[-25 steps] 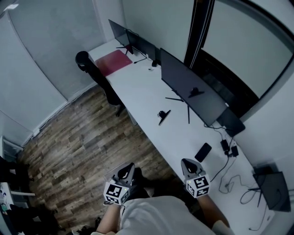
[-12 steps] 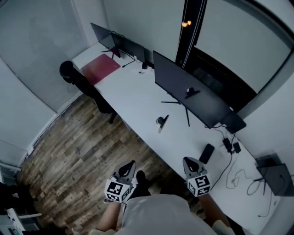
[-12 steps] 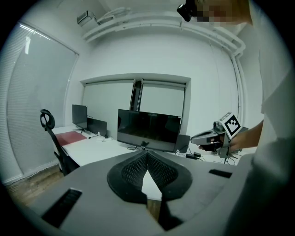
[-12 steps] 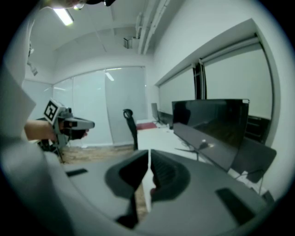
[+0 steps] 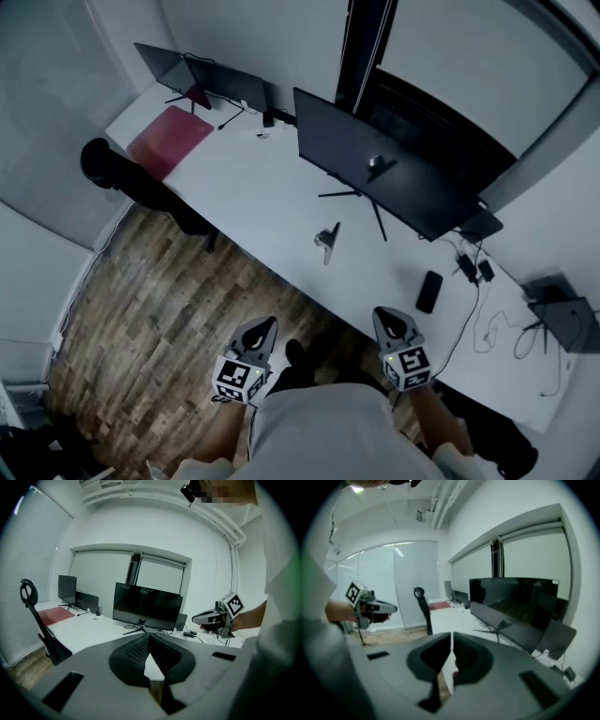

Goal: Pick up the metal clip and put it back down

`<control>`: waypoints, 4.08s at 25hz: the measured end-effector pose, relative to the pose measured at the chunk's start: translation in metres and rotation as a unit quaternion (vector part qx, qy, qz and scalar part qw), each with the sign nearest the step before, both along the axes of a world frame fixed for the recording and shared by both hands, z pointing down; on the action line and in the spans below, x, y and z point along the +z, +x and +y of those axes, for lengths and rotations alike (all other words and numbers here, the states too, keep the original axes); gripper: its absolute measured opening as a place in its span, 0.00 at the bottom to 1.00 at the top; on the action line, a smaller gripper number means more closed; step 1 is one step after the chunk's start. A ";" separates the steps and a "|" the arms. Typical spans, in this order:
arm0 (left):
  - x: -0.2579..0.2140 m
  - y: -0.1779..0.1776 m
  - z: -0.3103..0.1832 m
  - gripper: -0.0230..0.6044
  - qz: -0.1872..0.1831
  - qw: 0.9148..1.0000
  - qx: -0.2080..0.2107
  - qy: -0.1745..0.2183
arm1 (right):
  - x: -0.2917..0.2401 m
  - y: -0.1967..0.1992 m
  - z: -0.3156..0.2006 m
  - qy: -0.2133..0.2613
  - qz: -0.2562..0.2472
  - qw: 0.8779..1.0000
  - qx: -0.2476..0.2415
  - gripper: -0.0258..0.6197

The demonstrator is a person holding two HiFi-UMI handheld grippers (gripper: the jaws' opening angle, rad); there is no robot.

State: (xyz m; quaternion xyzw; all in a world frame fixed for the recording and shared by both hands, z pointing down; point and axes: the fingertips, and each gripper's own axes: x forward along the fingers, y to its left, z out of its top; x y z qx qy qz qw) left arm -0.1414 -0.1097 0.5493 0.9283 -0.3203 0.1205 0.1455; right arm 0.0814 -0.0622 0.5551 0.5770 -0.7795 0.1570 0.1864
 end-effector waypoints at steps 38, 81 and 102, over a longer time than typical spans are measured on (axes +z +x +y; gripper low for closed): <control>0.115 0.145 -0.137 0.09 0.008 0.976 0.074 -0.203 | 0.090 0.077 -0.092 -0.104 -0.039 0.993 0.039 0.09; 0.332 0.210 -0.231 0.33 -0.121 0.893 0.091 -0.424 | 0.225 0.079 -0.137 -0.189 -0.122 0.974 -0.013 0.09; 0.309 0.231 -0.218 0.09 -0.033 0.882 0.096 -0.459 | 0.222 0.091 -0.130 -0.183 -0.121 0.976 0.011 0.09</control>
